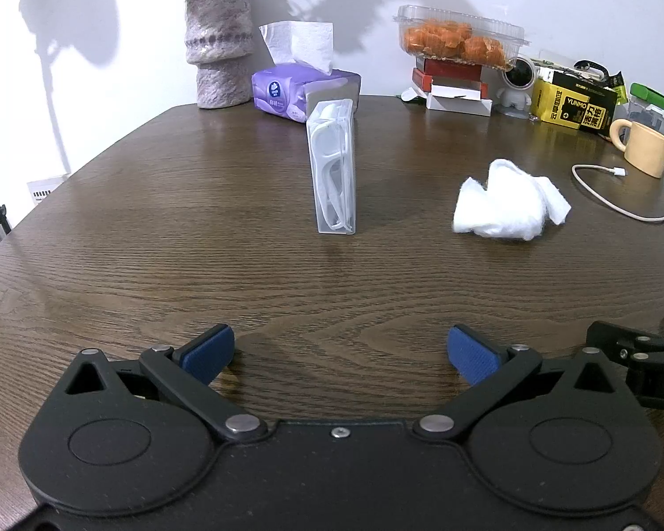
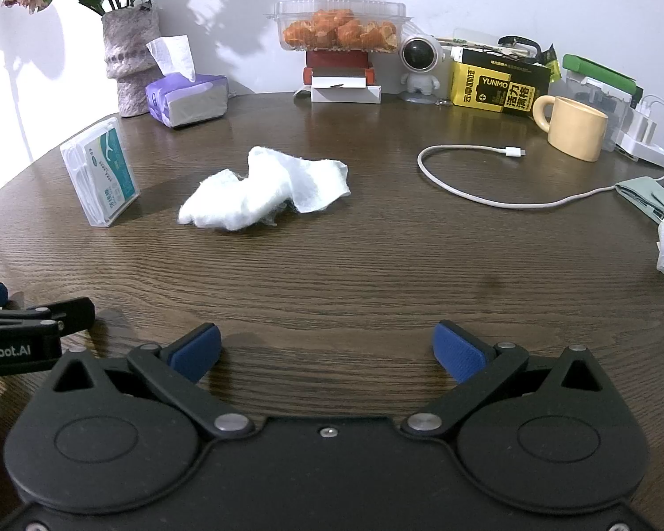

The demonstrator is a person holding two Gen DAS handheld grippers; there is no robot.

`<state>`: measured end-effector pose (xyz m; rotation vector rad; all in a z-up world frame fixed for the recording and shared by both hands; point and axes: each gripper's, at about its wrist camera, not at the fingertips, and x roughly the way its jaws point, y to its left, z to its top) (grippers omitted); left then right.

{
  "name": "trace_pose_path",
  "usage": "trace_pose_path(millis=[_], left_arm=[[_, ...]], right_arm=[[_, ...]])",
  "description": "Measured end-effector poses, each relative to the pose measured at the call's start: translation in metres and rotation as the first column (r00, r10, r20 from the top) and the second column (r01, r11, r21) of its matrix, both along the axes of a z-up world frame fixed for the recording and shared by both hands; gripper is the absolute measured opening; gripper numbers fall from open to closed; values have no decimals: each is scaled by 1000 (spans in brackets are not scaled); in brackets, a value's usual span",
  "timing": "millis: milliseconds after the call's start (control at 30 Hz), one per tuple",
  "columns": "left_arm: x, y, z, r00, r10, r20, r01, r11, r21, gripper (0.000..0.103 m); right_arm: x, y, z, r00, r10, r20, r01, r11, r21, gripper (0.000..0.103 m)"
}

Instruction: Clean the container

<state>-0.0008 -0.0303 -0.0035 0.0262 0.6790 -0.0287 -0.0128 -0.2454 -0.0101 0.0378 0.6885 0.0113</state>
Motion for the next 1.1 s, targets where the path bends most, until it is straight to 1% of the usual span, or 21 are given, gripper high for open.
trace_pose_path(millis=[1100], left_arm=[[1,-2,0,1000,6,0,-6,1000,3,103]], right_arm=[[0,0,0,1000,-2,0,2,1000,0,103]])
